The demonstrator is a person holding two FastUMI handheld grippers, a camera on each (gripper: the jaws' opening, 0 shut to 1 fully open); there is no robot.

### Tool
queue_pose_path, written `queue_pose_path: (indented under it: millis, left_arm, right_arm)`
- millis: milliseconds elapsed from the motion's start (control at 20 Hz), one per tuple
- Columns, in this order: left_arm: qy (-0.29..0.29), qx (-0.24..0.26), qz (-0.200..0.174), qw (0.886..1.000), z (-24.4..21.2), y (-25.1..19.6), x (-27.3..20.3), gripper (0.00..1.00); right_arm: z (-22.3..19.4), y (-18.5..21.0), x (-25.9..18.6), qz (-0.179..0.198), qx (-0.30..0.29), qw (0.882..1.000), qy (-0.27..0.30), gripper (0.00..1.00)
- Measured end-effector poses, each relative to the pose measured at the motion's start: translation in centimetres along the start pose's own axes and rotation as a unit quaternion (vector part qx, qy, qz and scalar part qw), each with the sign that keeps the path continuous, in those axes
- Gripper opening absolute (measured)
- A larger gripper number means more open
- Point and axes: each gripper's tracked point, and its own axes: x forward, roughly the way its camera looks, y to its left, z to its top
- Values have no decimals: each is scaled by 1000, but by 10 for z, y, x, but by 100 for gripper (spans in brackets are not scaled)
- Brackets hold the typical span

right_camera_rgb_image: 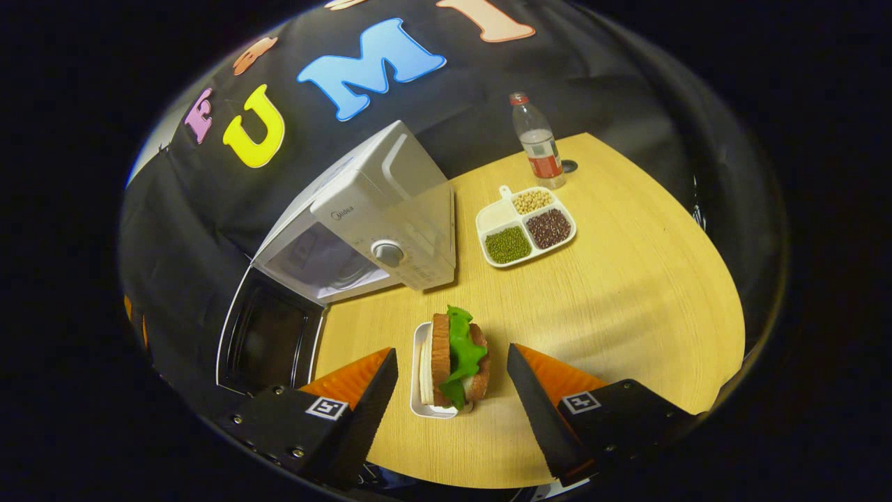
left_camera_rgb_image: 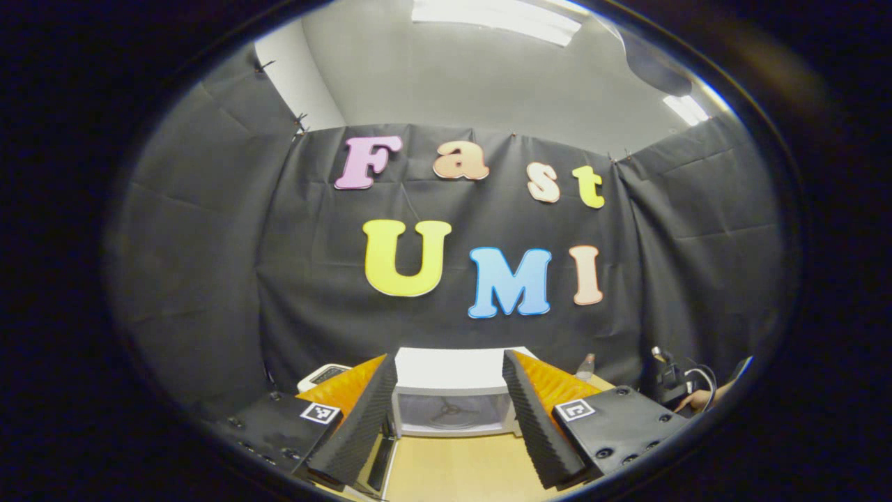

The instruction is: Open the microwave oven with the left hand, put the food in, and close the microwave oven.

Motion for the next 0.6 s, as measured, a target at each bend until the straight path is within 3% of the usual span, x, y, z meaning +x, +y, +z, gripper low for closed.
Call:
queue_pose_path:
  millis: [200,450,500,550,600]
  left_arm:
    - [23,-5,1,1000,-4,-31,22,97]
    - [25,14,1,1000,2,-47,24,97]
    - [26,15,1,1000,2,-46,25,97]
    - [26,16,1,1000,3,-46,26,97]
    - [26,16,0,1000,2,-44,27,97]
  right_arm:
    - [-26,-5,17,35,35,997,54,95]
    - [-37,-2,34,55,69,993,77,95]
    - [-40,1,44,54,76,993,78,90]
    - [-40,1,44,52,76,992,85,78]
    - [-43,-1,45,47,72,992,91,78]
